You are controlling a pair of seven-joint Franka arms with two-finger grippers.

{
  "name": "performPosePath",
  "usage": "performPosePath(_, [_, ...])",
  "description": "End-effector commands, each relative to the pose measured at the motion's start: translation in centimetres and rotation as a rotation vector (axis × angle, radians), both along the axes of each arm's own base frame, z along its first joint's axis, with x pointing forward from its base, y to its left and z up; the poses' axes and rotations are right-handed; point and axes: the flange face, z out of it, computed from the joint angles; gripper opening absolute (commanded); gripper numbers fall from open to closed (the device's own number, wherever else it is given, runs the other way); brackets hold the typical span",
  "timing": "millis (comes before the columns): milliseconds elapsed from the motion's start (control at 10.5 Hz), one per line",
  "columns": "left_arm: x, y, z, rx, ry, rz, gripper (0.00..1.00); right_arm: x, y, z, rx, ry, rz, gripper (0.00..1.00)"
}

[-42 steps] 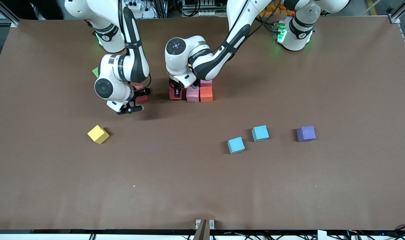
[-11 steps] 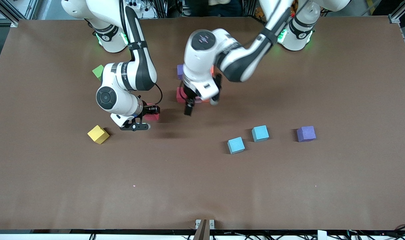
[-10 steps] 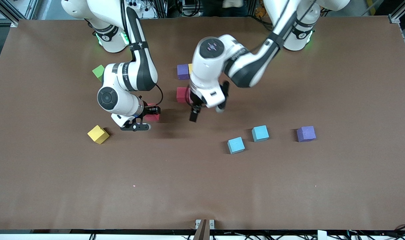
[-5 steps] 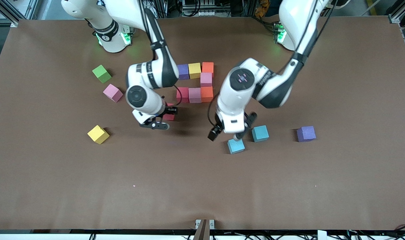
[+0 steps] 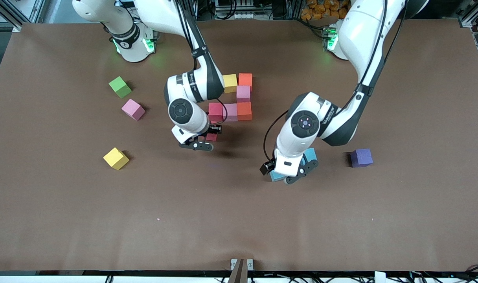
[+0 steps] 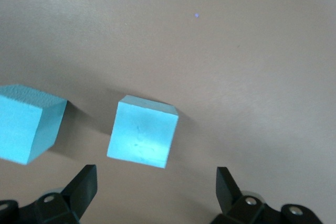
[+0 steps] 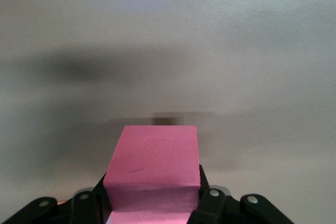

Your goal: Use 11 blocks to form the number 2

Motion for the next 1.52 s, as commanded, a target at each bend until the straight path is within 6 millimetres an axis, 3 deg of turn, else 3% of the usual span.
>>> performPosePath(0, [0.7,0.9,-2.3,0.006,0.016,-0.107,1.0,-0.2,1.1,-0.9,-0.006,-0.005,-0.013,0.0])
performPosePath(380, [1.8,1.5,-3.2,0.002,0.014,-0.111,1.0,-1.8,2.3,-2.5,-0.035,0.01,0.031,0.0])
performPosePath(664, [2.1,1.3,-4.9,0.003,0.026,-0.104,1.0,-3.5,3.4,-3.3,-0.052,0.023,0.063,0.01])
performPosePath(1139, [2.1,1.2,-7.7,-0.004,0.02,-0.112,0.98,-3.4,2.4,-3.7,-0.1,0.021,0.102,0.03])
performPosePath(1329, [2.2,0.9,-7.9,-0.01,0.011,-0.111,0.44,-3.3,2.2,-3.8,-0.109,0.019,0.109,0.03])
performPosePath(1424, [2.2,0.7,-7.7,-0.013,0.007,-0.109,0.22,-3.3,2.1,-3.8,-0.115,0.018,0.114,0.03])
